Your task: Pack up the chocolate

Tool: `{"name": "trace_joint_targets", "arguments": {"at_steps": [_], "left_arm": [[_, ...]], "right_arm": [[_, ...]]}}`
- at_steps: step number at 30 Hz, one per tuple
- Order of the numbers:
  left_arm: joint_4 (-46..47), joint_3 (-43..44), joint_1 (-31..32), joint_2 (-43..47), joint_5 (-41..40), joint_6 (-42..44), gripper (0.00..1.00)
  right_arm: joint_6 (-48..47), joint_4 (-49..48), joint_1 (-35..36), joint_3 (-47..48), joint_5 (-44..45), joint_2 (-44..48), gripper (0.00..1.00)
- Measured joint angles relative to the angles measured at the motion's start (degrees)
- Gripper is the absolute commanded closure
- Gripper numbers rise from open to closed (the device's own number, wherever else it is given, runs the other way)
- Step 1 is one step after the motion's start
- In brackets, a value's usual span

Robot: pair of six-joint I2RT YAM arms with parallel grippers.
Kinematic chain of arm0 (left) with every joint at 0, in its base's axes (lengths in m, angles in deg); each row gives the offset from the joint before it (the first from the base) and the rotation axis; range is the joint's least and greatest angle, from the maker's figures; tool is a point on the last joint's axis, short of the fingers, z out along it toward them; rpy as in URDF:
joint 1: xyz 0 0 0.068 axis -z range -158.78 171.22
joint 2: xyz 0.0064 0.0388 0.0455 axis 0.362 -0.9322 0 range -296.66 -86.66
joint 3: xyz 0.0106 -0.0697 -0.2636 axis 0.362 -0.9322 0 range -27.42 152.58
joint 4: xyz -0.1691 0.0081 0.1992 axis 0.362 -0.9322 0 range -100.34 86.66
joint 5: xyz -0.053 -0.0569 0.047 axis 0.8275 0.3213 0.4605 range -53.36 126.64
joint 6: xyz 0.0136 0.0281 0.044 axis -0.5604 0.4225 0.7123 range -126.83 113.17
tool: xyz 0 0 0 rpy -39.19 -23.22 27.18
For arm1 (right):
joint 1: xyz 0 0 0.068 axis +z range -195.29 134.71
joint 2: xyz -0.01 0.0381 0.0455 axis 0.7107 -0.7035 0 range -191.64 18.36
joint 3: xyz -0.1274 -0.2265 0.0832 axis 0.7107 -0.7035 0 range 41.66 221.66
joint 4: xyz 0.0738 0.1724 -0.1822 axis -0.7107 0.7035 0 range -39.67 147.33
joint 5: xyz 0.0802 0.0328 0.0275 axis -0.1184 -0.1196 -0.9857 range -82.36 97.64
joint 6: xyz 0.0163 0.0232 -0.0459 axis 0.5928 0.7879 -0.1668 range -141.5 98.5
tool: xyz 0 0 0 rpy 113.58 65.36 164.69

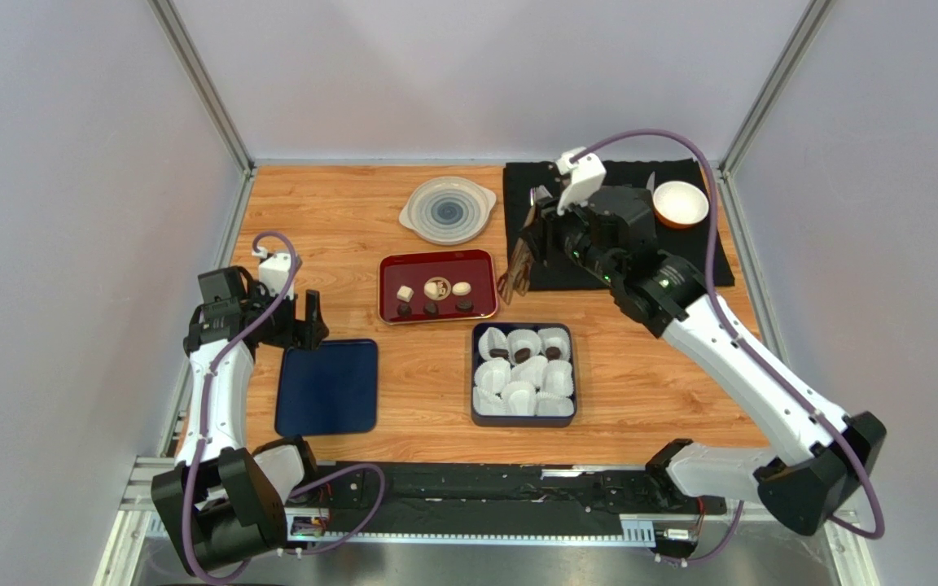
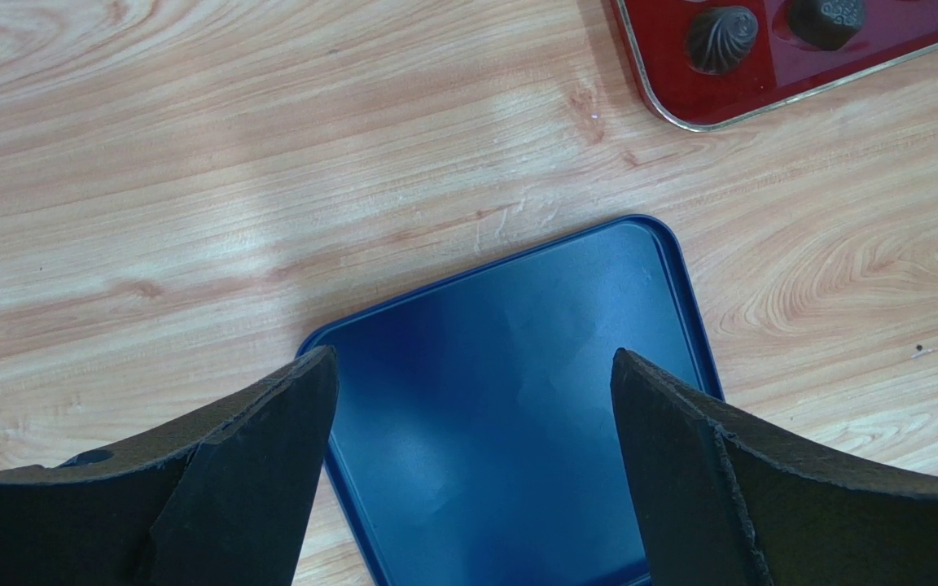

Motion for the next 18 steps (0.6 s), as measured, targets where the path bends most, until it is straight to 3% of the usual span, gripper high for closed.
{"name": "trace_joint_targets", "arguments": {"at_steps": [18], "left_arm": [[1.5,-0.3,0.0,-1.3,-0.4,0.3,0.09]], "right_arm": [[-0.7,-6.8,6.9,25.7,-6.1,-33.7,0.62]]}}
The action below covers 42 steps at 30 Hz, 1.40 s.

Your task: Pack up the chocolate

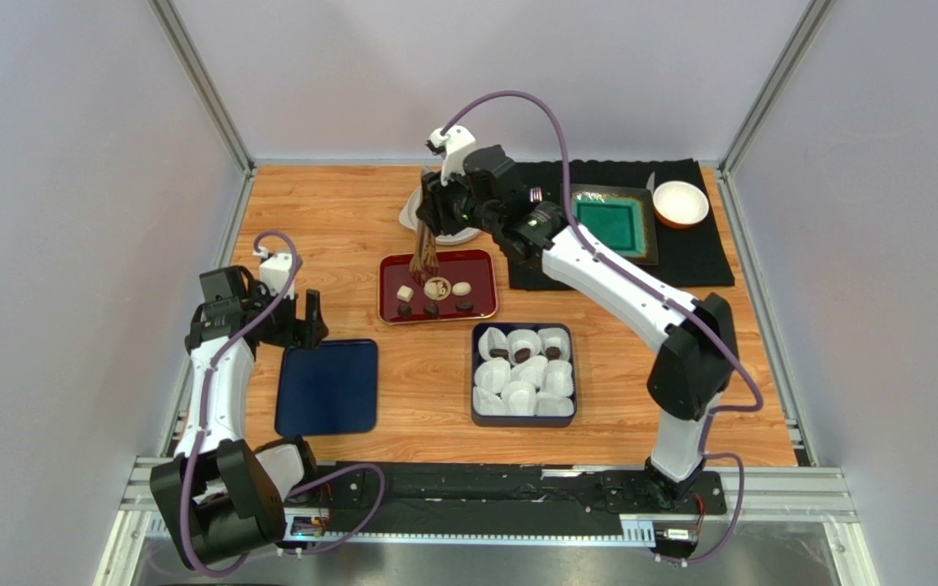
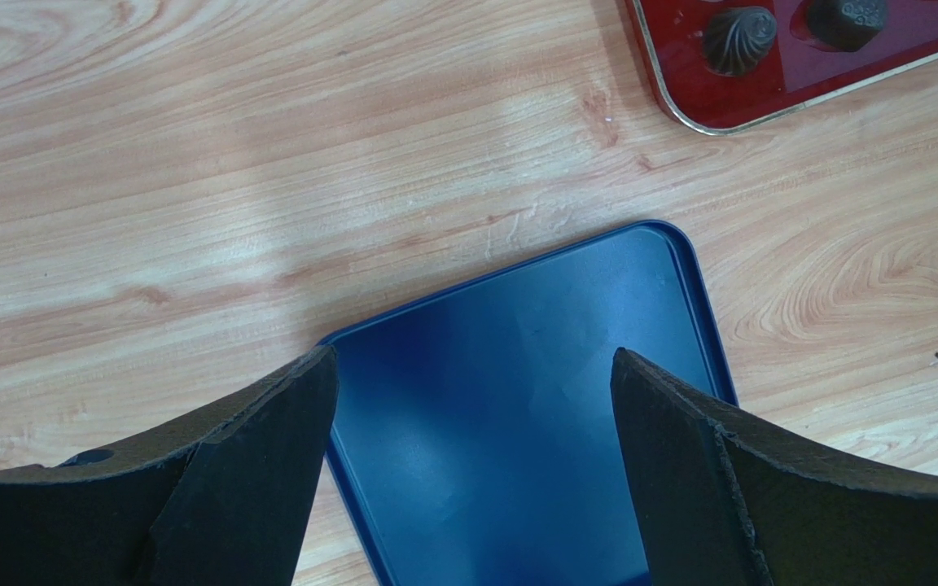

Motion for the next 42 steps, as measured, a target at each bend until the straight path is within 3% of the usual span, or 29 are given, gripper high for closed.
{"name": "trace_joint_targets", "arguments": {"at_steps": [14,42], "left_arm": [[1.1,-0.7,-0.7,-1.3,0.0,0.9,0.09],[1.4,-0.7,-1.9,-1.9,0.0,1.3,0.09]], "right_arm": [[-0.8,0.0,0.2,12.8,-1.7,-15.4,0.61],[-0.8,0.2,1.2,12.8,-3.5,-17.4,0.6]]}}
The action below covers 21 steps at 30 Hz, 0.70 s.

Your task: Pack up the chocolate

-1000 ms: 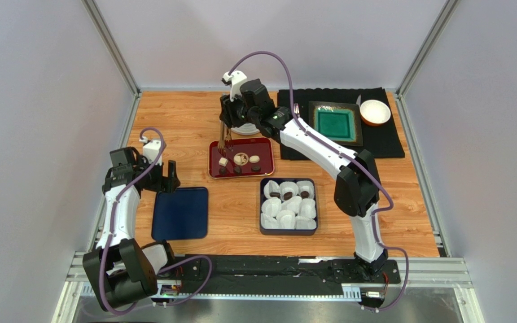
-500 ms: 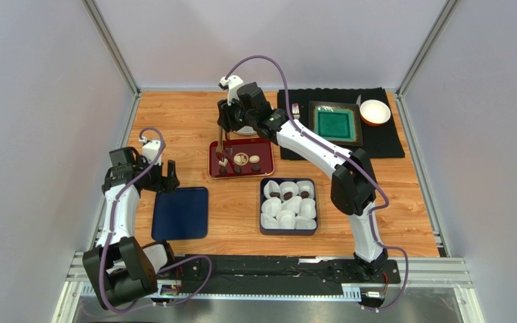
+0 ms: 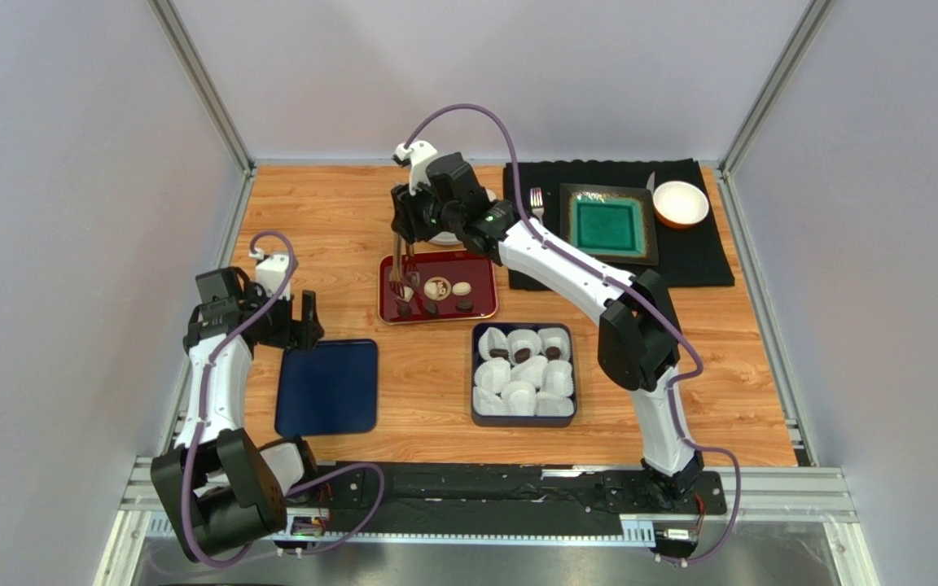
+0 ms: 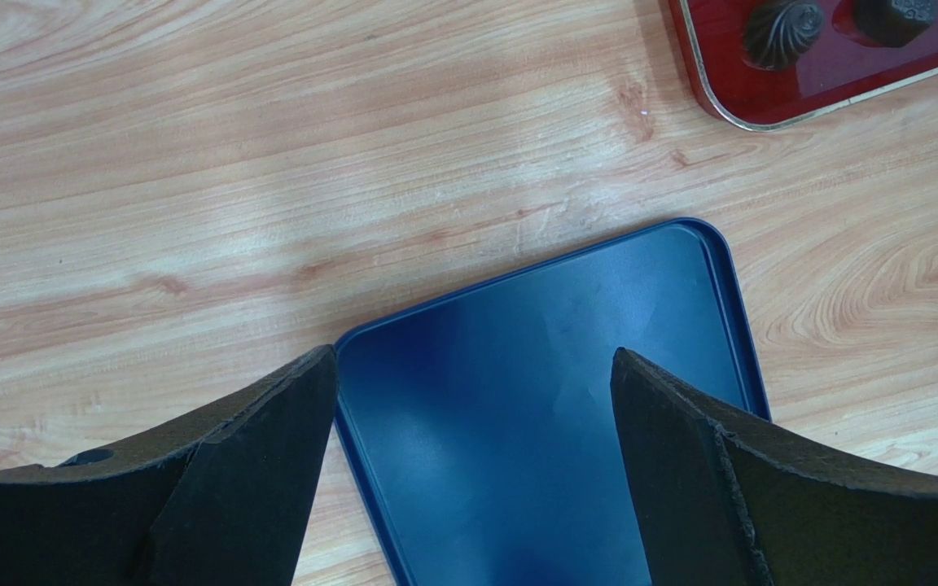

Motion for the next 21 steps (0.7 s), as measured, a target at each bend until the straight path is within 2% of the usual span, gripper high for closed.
{"name": "trace_joint_targets", "arguments": {"at_steps": [7,10,14,21], "left_arm": [[0.0,0.0,-0.4,0.0,0.0,0.0,0.09],[0.0,0.0,-0.6,0.0,0.0,0.1,0.09],[0.0,0.0,-0.6,0.0,0.0,0.2,0.09],[0.0,-0.6,-0.9,0.0,0.0,0.6,0.09]], "right_arm": [[0.0,-0.6,0.0,0.0,-0.2,-1.5,0.6],[0.0,-0.6,0.0,0.1,-0.3,-1.6,0.65],[0.0,-0.4,0.0,0.1,-0.4,-1.6,0.77],[-0.3,-0.4,0.0,0.1,-0.4,-1.5,0.82]]}}
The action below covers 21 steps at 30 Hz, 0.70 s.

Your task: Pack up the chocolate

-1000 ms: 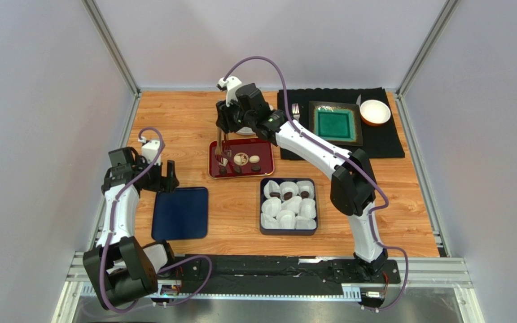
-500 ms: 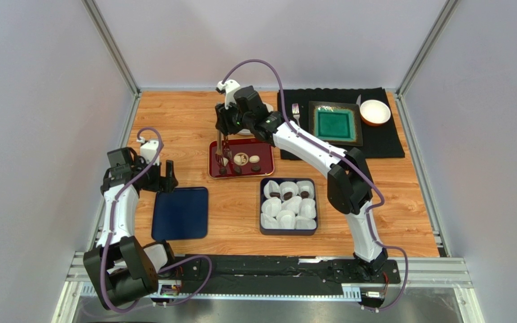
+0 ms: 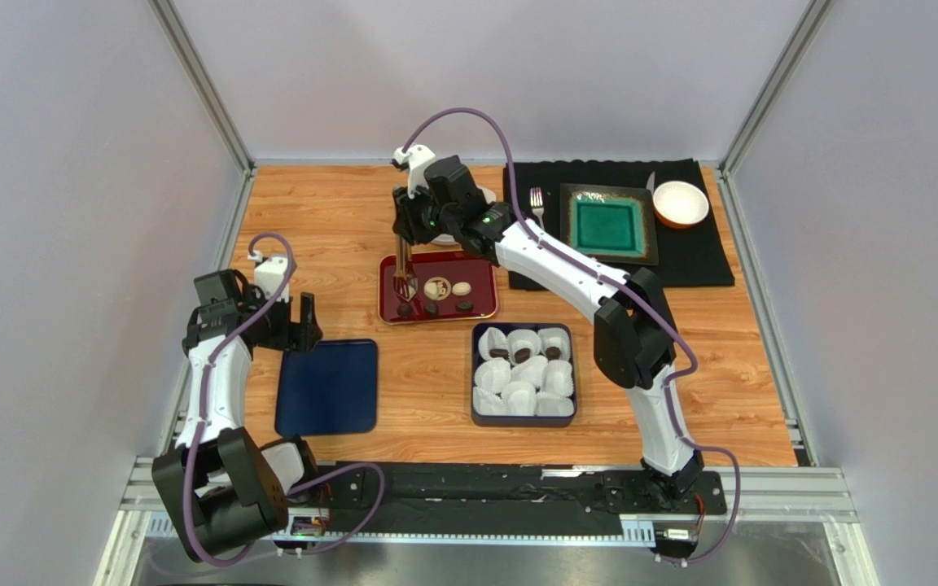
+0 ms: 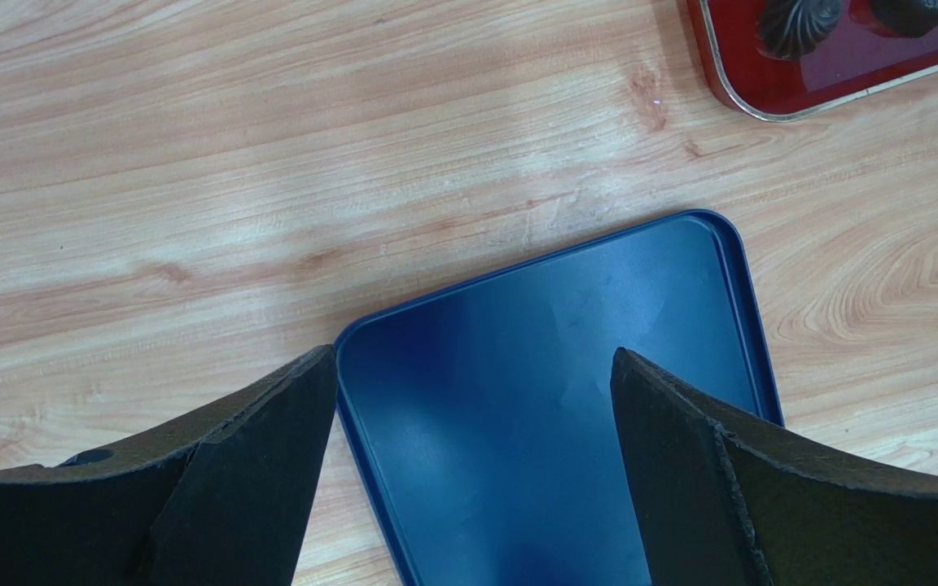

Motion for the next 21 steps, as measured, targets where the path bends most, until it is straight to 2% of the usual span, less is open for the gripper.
{"name": "trace_joint_targets", "arguments": {"at_steps": [10,17,21], "left_arm": [[0.0,0.0,-0.2,0.1,0.2,0.0,0.09],[-0.2,0.0,-0.4,0.2,0.4,0.0,0.09],[-0.4,0.0,-0.4,0.7,0.4,0.0,0.09]], "right_arm": [[-1.4,2.0,0.0,-0.9,0.3,4.5,0.86],[-2.8,2.4,0.8,-6.4,1.2,16.9,0.86],[-3.1,2.5,1.9,-14.2,2.3,26.1,0.86]]}}
